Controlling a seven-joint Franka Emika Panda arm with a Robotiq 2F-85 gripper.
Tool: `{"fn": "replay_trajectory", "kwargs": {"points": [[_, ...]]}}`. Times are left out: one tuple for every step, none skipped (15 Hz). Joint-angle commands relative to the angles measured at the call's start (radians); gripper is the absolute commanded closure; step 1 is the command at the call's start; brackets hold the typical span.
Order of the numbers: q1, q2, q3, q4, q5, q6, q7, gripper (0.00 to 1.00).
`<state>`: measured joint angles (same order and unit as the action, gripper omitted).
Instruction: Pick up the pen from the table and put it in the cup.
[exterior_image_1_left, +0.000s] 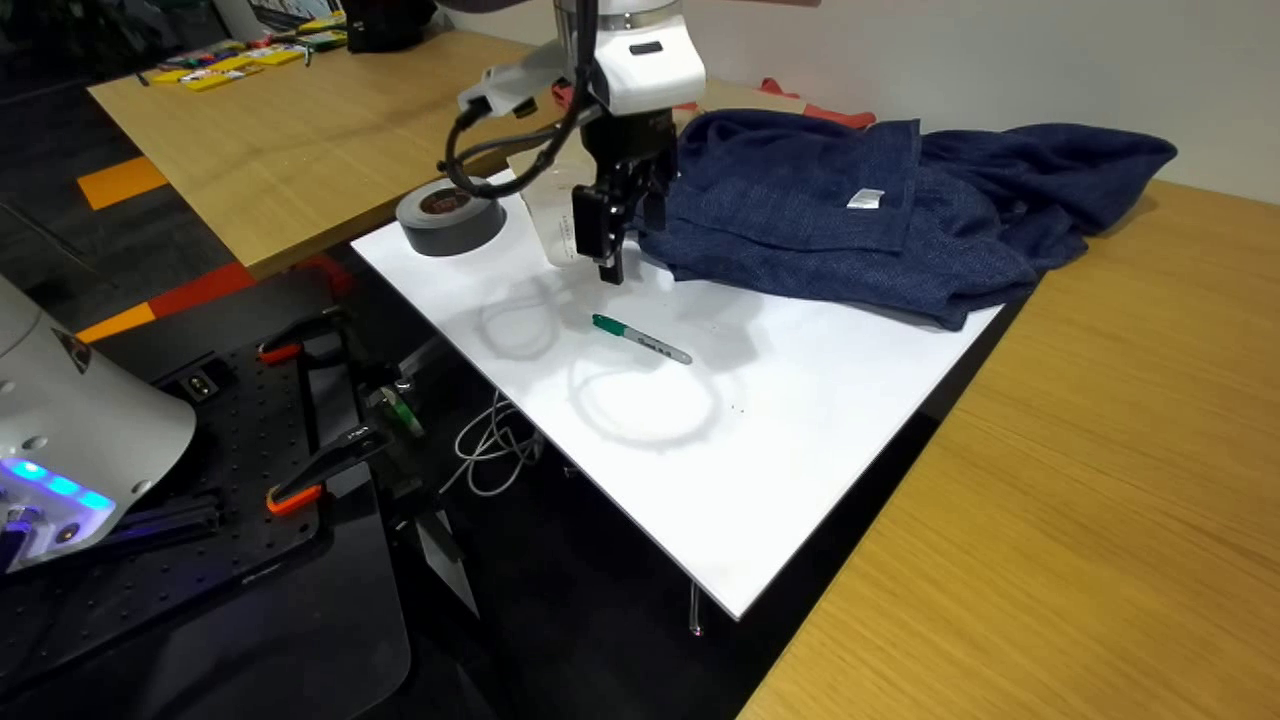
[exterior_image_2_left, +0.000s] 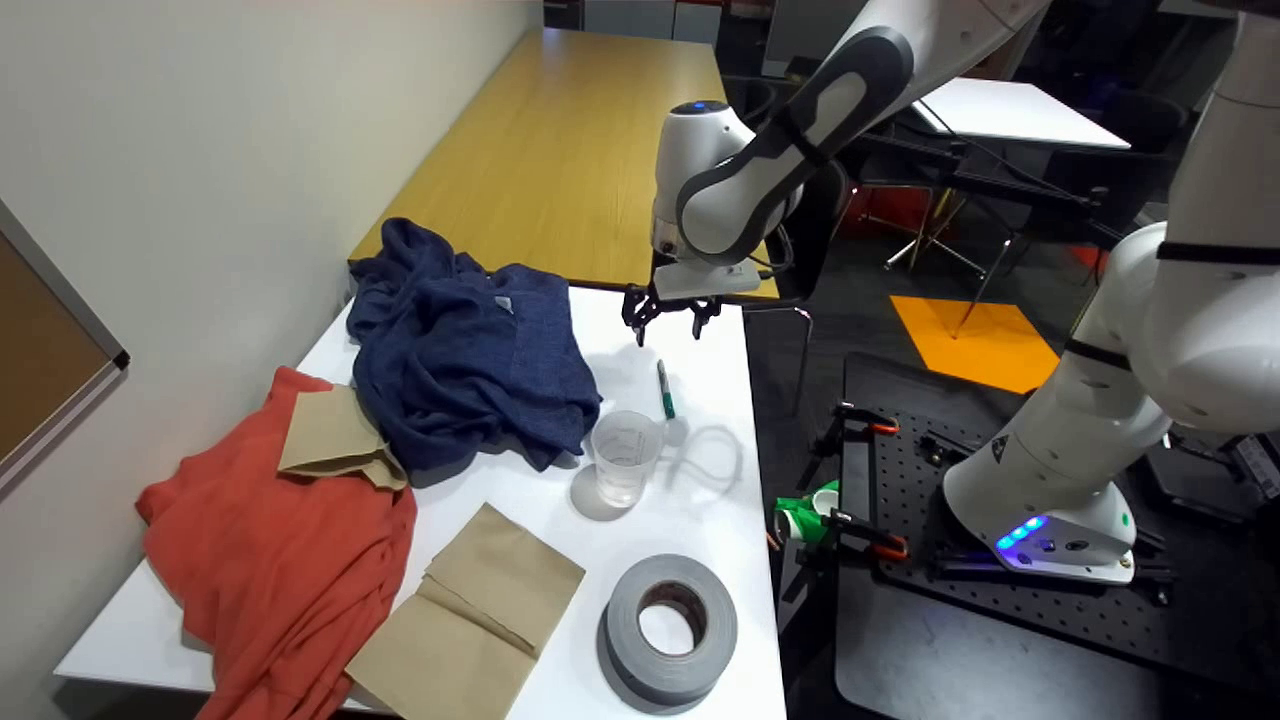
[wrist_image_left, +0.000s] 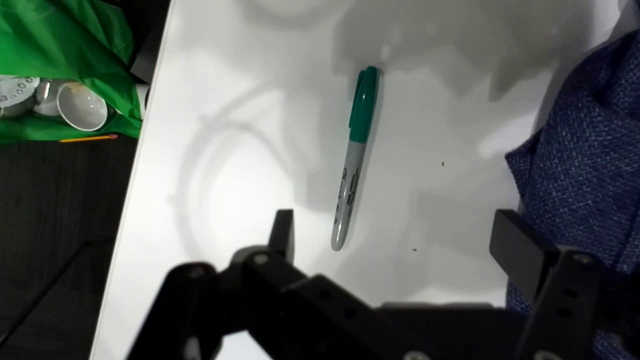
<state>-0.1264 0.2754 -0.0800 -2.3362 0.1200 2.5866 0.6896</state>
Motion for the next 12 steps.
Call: {"fn": "replay_trajectory", "kwargs": {"points": [[0.013, 0.075, -0.024, 0.054, 0.062, 0.014, -0.036, 0.00], [0.011, 0.094, -0.026, 0.062, 0.073, 0.021, -0.040, 0.00], [0.011, 0.111, -0.029, 0.069, 0.079, 0.026, -0.043, 0.00], [0.007, 0.129, -0.027, 0.077, 0.092, 0.031, -0.052, 0.00], [0.006, 0.146, -0.028, 0.083, 0.101, 0.037, -0.059, 0.00], [0.004, 0.163, -0.030, 0.088, 0.114, 0.042, -0.072, 0.00], [0.002, 0.179, -0.030, 0.094, 0.125, 0.050, -0.085, 0.00], [0.001, 0.194, -0.030, 0.100, 0.137, 0.054, -0.093, 0.00], [-0.002, 0.208, -0.029, 0.105, 0.149, 0.058, -0.107, 0.00], [-0.003, 0.219, -0.031, 0.109, 0.156, 0.060, -0.112, 0.00], [-0.004, 0.230, -0.032, 0.115, 0.165, 0.060, -0.122, 0.00], [-0.006, 0.240, -0.033, 0.122, 0.174, 0.059, -0.125, 0.00]]}}
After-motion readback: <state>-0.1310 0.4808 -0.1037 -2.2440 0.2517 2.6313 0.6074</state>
